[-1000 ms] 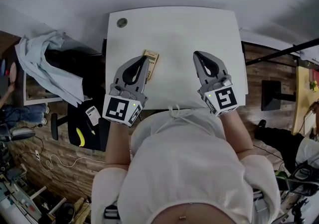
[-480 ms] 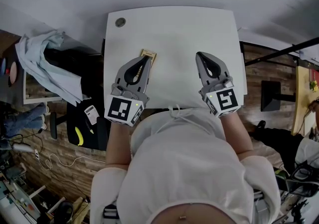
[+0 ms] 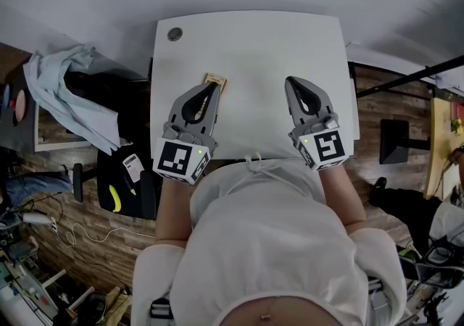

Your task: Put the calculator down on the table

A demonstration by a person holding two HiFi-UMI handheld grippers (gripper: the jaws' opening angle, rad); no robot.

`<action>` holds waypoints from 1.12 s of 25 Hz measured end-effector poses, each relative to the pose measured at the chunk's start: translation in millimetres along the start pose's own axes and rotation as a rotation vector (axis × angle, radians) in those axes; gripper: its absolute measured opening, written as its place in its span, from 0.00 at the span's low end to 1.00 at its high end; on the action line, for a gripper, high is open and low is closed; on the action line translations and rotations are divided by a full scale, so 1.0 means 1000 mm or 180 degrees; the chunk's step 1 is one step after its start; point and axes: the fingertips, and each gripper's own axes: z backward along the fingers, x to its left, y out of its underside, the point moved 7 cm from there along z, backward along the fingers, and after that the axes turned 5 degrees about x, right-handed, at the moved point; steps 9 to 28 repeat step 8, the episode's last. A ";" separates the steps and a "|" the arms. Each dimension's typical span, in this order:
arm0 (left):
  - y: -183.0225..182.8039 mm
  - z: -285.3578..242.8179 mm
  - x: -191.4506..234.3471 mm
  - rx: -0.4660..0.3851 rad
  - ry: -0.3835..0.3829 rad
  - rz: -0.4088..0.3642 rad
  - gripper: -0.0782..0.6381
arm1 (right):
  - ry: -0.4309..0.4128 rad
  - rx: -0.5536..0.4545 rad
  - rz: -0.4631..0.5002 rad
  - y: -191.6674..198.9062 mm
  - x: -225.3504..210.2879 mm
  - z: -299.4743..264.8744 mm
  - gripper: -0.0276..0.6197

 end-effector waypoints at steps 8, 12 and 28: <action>-0.003 -0.008 0.002 0.0003 -0.0045 0.0049 0.13 | 0.0016 -0.0023 -0.0227 0.002 -0.012 -0.004 0.04; -0.003 -0.008 0.002 0.0003 -0.0045 0.0049 0.13 | 0.0016 -0.0023 -0.0227 0.002 -0.012 -0.004 0.04; -0.003 -0.008 0.002 0.0003 -0.0045 0.0049 0.13 | 0.0016 -0.0023 -0.0227 0.002 -0.012 -0.004 0.04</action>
